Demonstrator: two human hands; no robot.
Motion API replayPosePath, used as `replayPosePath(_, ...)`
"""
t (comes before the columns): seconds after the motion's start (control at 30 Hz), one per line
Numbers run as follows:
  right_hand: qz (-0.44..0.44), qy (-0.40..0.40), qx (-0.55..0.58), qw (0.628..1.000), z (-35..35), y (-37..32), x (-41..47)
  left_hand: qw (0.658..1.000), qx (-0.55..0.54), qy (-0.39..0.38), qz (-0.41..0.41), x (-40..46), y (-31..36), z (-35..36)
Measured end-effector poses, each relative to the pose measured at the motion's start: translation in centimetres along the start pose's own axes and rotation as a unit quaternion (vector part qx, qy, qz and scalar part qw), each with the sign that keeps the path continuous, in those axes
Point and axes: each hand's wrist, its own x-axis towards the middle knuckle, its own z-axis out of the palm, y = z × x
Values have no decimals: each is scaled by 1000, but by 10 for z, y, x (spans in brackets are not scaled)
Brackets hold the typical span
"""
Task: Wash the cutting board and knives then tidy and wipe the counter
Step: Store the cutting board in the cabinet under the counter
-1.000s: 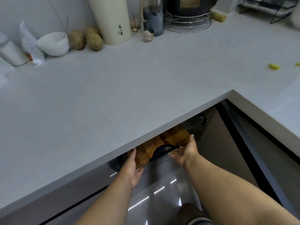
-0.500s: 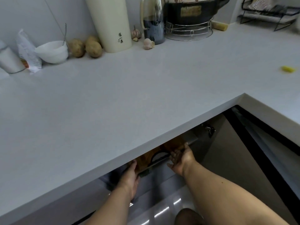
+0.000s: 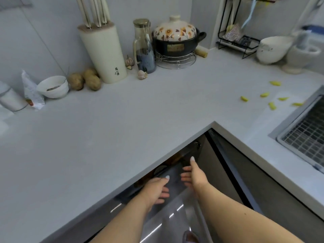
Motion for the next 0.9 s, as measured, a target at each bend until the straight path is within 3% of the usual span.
replayPosePath(0.1, -153, 83, -86, 981, -22, -13, -34, 999, 28, -28, 37, -25, 22, -2)
replayPosePath(0.2, -284, 214, -241, 903, -55, -19, -67, 997, 34, -39, 64, -41, 35, -7)
replayPosePath(0.27, -301, 333, -324, 833, -76, -18, -81, 996, 38, -33, 73, -51, 41, -11)
replayPosePath(0.33, -231, 406, -362, 807, -96, -9, -87, 996, 41, -28, 77, -61, 44, -17)
replayPosePath(0.47, -37, 358, -363, 859, -112, 23, -100, 994, 32, -15, 101, -81, 50, -31)
replayPosePath(0.53, -17, 320, -365, 874, -114, 30, -109, 994, 26, -4, 109, -91, 49, -37)
replayPosePath(0.63, 36, 203, -217, 954, -109, 30, -116, 993, 27, 10, 111, -103, 45, -45)
replayPosePath(0.8, 29, 115, -59, 991, -121, 119, 48, 993, 23, 19, 118, -119, 43, -56)
replayPosePath(0.9, 82, 35, -43, 995, -31, 74, -80, 992, 16, 22, 120, -121, 49, -61)
